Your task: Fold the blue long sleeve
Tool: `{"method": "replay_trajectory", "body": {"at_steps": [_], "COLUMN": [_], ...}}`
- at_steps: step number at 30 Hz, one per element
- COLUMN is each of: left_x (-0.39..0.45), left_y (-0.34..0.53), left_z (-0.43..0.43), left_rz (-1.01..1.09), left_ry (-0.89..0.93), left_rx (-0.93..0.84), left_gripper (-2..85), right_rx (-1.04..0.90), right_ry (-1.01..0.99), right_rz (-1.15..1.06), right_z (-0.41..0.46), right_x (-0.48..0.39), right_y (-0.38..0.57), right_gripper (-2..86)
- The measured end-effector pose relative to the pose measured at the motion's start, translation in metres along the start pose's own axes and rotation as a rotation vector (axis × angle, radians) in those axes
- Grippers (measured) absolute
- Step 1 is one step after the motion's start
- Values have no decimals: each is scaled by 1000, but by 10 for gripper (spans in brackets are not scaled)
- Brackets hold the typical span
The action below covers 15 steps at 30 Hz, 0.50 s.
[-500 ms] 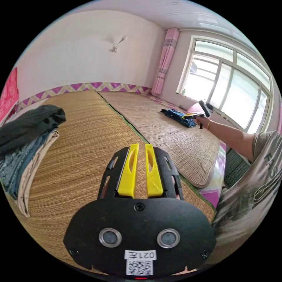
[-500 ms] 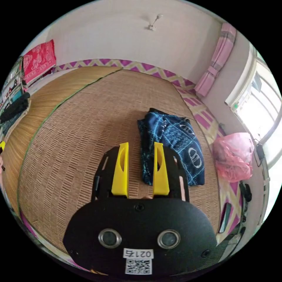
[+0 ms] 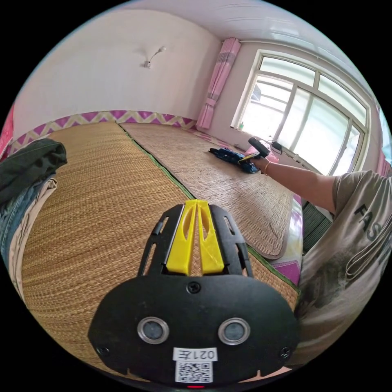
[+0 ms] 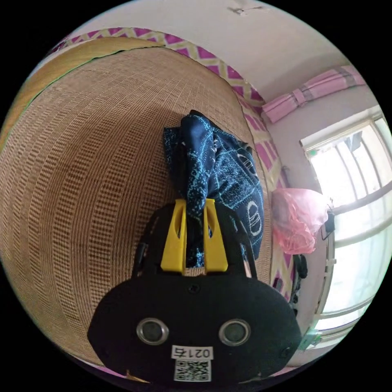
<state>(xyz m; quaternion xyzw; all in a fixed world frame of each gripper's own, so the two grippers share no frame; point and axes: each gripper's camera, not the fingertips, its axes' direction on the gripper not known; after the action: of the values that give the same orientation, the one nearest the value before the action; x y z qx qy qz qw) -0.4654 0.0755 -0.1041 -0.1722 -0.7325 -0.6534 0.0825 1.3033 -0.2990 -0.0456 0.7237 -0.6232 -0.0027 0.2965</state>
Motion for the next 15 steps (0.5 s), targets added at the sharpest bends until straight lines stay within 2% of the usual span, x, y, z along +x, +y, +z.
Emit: {"method": "replay_trajectory", "body": {"at_steps": [3, 7, 9, 11, 15], "left_x": [-15, -35, -41, -43, -43], "left_y": [9, 23, 28, 33, 42], "left_z": [-10, -22, -25, -29, -35], "left_rz": [-54, -113, -126, -128, -137], "left_ry": [36, 82, 96, 95, 52], "left_rx": [44, 93, 103, 109, 117], "left_gripper": [-10, -10, -10, -10, -9], "right_rx": [3, 49, 68, 51, 37], "right_ry": [-119, -287, -423, -666, -915], "right_rz": [67, -51, -69, -72, -71], "right_z": [-40, -129, -164, -194, -229], "right_x": [13, -32, -58, -95, -161], "right_y": [-4, 0, 5, 11, 21], "right_gripper": [57, 55, 56, 57, 59]}}
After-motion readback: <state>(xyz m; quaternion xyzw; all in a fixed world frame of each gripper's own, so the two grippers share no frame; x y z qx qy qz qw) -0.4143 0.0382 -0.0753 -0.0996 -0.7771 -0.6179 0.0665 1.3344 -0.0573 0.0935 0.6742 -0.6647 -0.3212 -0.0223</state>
